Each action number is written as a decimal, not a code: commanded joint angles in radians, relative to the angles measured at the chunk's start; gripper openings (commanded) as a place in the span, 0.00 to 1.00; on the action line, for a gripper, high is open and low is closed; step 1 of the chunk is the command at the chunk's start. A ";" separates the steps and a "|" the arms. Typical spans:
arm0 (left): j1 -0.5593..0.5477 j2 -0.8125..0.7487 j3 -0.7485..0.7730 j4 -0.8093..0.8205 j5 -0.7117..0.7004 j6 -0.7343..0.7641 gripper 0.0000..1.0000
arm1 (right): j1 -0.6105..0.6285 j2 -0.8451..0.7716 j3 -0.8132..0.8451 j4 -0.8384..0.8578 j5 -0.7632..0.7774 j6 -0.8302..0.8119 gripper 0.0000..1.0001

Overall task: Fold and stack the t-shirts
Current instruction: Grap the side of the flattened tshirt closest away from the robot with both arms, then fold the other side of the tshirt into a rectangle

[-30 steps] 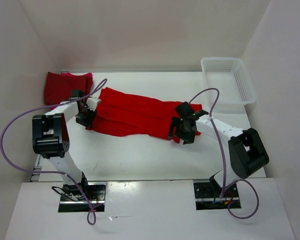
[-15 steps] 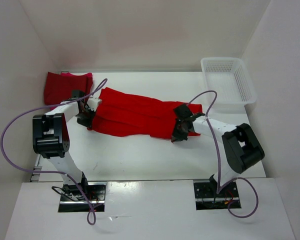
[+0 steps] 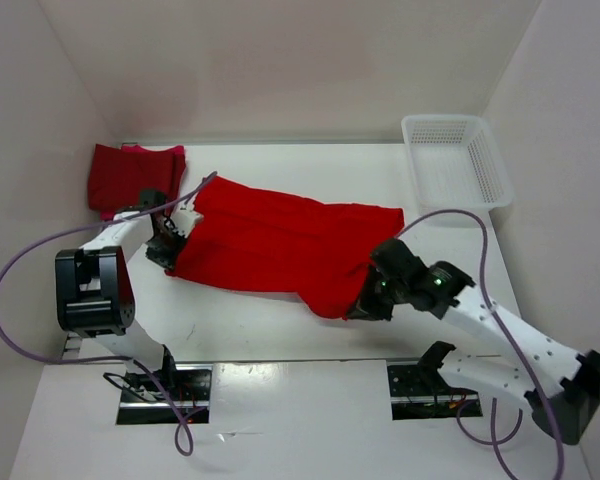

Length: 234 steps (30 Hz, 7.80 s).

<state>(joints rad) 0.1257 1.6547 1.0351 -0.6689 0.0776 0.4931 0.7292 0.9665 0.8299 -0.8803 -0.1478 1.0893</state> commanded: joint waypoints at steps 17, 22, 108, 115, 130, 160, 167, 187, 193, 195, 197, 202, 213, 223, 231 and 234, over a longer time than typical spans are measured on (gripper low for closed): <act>-0.032 -0.095 0.101 -0.098 -0.075 0.059 0.00 | 0.035 -0.056 -0.054 -0.160 -0.036 0.058 0.00; -0.032 -0.009 0.232 -0.087 -0.130 0.090 0.00 | -0.010 0.026 -0.054 -0.086 -0.012 -0.020 0.00; -0.182 0.183 0.367 -0.158 -0.343 0.162 0.02 | -0.032 0.124 -0.094 -0.032 -0.210 -0.133 0.00; -0.222 0.283 0.512 -0.158 -0.332 0.142 0.03 | -0.221 0.259 -0.035 -0.034 -0.125 -0.293 0.00; -0.273 0.425 0.671 -0.127 -0.363 0.096 0.06 | -0.419 0.314 0.014 -0.017 -0.047 -0.391 0.00; -0.253 0.439 0.795 -0.087 -0.374 0.004 0.85 | -0.597 0.624 0.347 0.058 0.072 -0.525 0.73; -0.086 0.389 0.748 -0.159 -0.162 -0.027 0.99 | -0.585 0.373 0.180 -0.034 0.096 -0.416 0.95; -0.041 0.407 0.591 -0.009 0.011 -0.156 0.97 | -0.290 0.156 -0.173 0.038 0.056 0.043 0.88; -0.041 0.456 0.591 -0.009 0.057 -0.174 0.61 | -0.290 0.188 -0.210 0.099 0.059 0.064 0.84; -0.041 0.470 0.591 -0.030 0.089 -0.174 0.49 | -0.290 0.244 -0.219 0.156 0.036 0.064 0.75; -0.041 0.479 0.570 -0.031 0.099 -0.174 0.28 | -0.290 0.320 -0.232 0.213 0.025 0.037 0.60; -0.041 0.432 0.508 -0.020 0.090 -0.163 0.01 | -0.290 0.440 -0.155 0.225 0.077 -0.015 0.21; -0.032 0.309 0.350 -0.030 0.016 -0.107 0.00 | -0.577 0.639 0.084 0.215 0.185 -0.285 0.00; -0.032 0.128 0.198 -0.133 -0.022 -0.079 0.61 | -0.668 0.680 0.236 0.138 0.229 -0.456 0.47; -0.032 -0.004 0.311 -0.169 -0.131 -0.125 0.83 | -0.668 0.562 0.243 0.067 0.249 -0.456 0.61; -0.050 -0.036 0.439 -0.155 -0.081 -0.082 0.83 | -0.668 0.506 0.195 0.067 0.249 -0.433 0.65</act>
<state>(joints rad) 0.0864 1.6962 1.3487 -0.8444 -0.0204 0.3904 0.0685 1.5394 1.0523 -0.7769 0.0723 0.6453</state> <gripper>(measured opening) 0.827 0.642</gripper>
